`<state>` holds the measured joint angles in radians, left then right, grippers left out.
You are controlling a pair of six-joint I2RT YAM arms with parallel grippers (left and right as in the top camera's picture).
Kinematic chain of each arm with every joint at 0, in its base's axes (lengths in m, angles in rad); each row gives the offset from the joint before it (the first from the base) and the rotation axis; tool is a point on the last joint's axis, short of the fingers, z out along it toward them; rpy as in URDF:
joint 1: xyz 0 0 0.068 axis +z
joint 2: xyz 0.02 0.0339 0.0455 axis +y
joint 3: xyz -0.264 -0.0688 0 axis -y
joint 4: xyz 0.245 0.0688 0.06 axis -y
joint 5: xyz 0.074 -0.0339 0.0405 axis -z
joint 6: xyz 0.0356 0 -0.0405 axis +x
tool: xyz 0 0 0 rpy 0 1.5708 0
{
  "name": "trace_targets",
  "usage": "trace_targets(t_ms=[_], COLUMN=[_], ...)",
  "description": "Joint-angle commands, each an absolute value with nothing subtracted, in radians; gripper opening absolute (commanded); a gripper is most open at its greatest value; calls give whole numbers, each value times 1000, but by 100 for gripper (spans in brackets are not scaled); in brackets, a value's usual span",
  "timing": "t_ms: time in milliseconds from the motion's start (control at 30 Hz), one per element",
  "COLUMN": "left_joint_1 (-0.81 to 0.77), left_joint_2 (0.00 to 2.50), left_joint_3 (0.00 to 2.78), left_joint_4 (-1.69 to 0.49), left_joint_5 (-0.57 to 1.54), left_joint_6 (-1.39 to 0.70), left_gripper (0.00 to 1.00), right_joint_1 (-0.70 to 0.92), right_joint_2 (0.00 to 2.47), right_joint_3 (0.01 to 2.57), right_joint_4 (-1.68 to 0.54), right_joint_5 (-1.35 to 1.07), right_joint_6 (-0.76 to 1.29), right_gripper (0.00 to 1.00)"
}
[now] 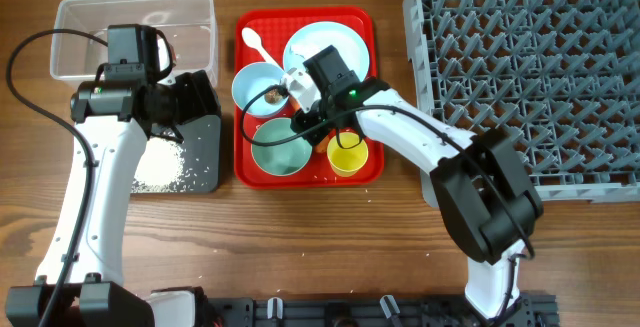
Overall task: Sort waste into correct bins and load items into the dishwasher rack
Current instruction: 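Grasp the empty white bowl with the right gripper and carry to rack, then lower the white bowl into the dish rack and open the right gripper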
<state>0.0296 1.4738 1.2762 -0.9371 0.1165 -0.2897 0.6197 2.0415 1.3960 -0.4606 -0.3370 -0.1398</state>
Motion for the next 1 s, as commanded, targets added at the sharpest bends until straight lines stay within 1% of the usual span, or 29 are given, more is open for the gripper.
trace_targets(t_ms=[0, 67, 100, 133, 233, 300, 333, 400, 433, 500, 533, 567, 600, 733, 833, 900, 967], left_joint_1=[38, 38, 38, 38, 38, 38, 38, 38, 38, 38, 38, 38, 38, 38, 38, 38, 38], left_joint_2=[1480, 1480, 1480, 1480, 1480, 1480, 1480, 1480, 1480, 1480, 1480, 1480, 1480, 1480, 1480, 1480, 1480], left_joint_3=[1277, 1277, 1277, 1277, 1277, 1277, 1277, 1277, 1277, 1277, 1277, 1277, 1277, 1277, 1277, 1277, 1277], left_joint_4=[-939, -938, -938, -936, -936, -937, -937, -937, -936, -932, -926, -920, -908, -891, -891, -891, -891], left_joint_5=[114, 114, 114, 113, 114, 114, 114, 114, 113, 113, 113, 113, 113, 114, 113, 113, 113], left_joint_6=[-266, -266, -266, -266, -266, -266, -266, -266, -266, -266, -266, -266, -266, -266, -266, -266, -266], left_gripper=[86, 88, 88, 88, 90, 95, 100, 100, 100, 100, 100, 100, 100, 100, 100, 100, 100], right_joint_1=[644, 644, 644, 643, 622, 618, 617, 616, 606, 564, 535, 487, 445, 305, 230, 218, 215], right_joint_2=[2091, 2091, 2091, 2088, 2025, 1943, 1894, 1797, 1732, 1660, 1652, 1656, 1671, 1789, 1943, 2023, 2111], right_joint_3=[1397, 1397, 1397, 1398, 1476, 1551, 1571, 1583, 1583, 1583, 1583, 1581, 1579, 1578, 1578, 1578, 1578], right_joint_4=[-467, -463, -464, -464, -517, -572, -593, -612, -615, -592, -567, -508, -439, -144, -7, 54, 194], right_joint_5=[-358, -351, -321, -292, -265, -214, -142, 77, 252, 525, 626, 769, 862, 1135, 1177, 1213, 1269], right_joint_6=[-131, -130, -127, -105, -94, -99, -103, -96, -75, -76, -80, -101, -132, -278, -397, -443, -584], right_gripper=[20, 17, 7, 3, 4, 4, 4, 4, 4, 4, 4, 4, 4, 4, 4, 4, 4])
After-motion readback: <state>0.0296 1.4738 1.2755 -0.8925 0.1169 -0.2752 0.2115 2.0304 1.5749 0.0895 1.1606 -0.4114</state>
